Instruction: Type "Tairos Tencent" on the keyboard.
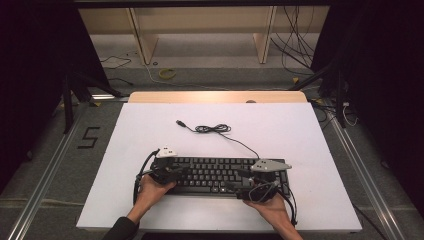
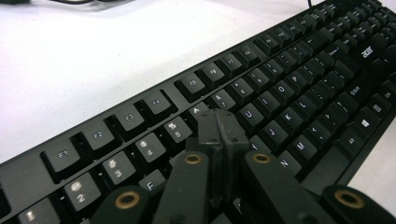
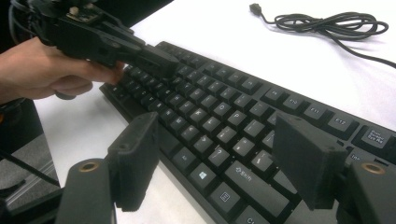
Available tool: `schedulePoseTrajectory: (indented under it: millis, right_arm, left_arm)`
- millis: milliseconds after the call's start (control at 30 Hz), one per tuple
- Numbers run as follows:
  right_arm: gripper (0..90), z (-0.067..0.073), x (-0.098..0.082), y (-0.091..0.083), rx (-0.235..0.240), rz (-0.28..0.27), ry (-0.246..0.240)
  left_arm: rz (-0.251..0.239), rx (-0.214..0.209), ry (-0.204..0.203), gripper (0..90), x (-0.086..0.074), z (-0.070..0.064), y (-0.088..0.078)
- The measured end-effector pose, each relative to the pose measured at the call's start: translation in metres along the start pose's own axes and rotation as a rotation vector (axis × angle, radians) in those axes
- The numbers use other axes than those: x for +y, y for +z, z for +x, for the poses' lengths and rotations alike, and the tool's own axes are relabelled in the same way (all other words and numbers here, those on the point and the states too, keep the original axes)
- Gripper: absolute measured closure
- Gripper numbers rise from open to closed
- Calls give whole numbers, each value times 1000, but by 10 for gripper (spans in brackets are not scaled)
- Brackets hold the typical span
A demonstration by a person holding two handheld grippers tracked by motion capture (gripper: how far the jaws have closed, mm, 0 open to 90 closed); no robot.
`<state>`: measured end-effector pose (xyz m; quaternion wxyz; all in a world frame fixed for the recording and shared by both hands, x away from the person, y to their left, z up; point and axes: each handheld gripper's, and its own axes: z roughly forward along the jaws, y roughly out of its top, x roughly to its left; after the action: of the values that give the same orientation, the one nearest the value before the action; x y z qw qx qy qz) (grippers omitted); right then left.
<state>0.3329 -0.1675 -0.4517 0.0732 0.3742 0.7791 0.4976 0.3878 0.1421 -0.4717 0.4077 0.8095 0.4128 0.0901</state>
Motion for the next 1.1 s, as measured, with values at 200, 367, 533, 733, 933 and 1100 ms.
schedulePoseTrajectory:
  millis: [200, 367, 533, 733, 933, 1100]
  right_arm:
    - [326, 1, -2, -3, 5, -2, -2]
    - [326, 1, -2, -4, 6, -4, 0]
    - [326, 2, -3, -3, 7, 0, 0]
    - [326, 2, -3, -3, 7, 2, -1]
    - [326, 2, -3, -2, 5, 3, 2]
    - [326, 1, -4, -2, 5, -3, 4]
  left_arm:
    - [16, 7, 2, 890, 1, -1, 4]
    - [24, 12, 7, 890, 1, -1, 7]
    - [33, 28, 26, 891, -1, -3, 10]
    - [27, 22, 18, 893, -2, -3, 10]
    - [19, 16, 11, 891, -2, -2, 8]
    - [5, 17, 9, 869, 0, -3, 4]
